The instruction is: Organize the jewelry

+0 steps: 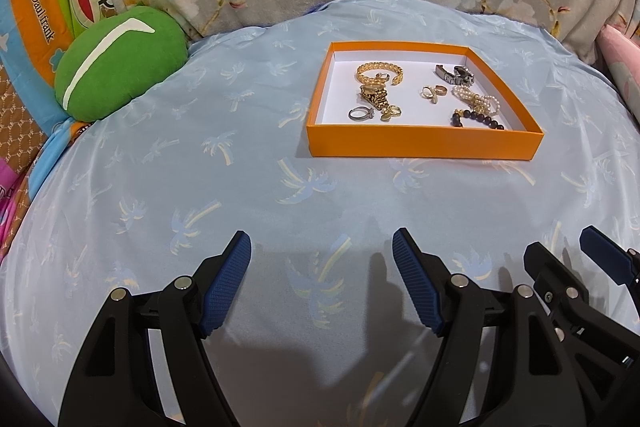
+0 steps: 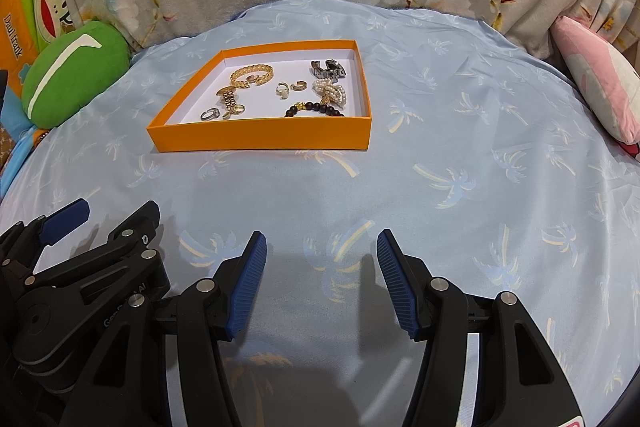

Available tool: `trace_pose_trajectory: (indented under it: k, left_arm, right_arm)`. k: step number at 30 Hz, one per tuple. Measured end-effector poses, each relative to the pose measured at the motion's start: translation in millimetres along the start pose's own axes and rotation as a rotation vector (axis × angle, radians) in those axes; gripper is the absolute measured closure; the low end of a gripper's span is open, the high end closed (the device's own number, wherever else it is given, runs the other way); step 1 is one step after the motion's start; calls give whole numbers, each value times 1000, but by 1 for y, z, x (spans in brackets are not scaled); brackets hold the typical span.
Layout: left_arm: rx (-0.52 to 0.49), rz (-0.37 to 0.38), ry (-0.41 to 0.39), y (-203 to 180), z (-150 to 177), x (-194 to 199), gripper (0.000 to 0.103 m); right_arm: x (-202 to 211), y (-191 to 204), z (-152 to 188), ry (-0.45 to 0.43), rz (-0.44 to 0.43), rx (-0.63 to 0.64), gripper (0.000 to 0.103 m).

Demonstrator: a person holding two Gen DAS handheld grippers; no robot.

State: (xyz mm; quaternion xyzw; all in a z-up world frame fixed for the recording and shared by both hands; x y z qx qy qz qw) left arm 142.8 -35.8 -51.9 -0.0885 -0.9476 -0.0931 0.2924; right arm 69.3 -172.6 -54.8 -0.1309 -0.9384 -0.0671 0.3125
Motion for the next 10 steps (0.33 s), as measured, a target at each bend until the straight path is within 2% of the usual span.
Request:
trace_pose_trajectory:
  k: [10]
  left_arm:
    - [-5, -5, 0, 1, -1, 1, 33]
  right_arm:
    - [0, -4, 0, -3, 4, 0, 46]
Point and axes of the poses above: each gripper's, at about its wrist camera, not at the fingertips, and x roughly against the way its jaws point, y to its left, z to its underside, the point moved 6 cm from there along -x, roughly the way its jaws point, and after that the axes turned 7 degrees about -y, right-handed, at the moved point
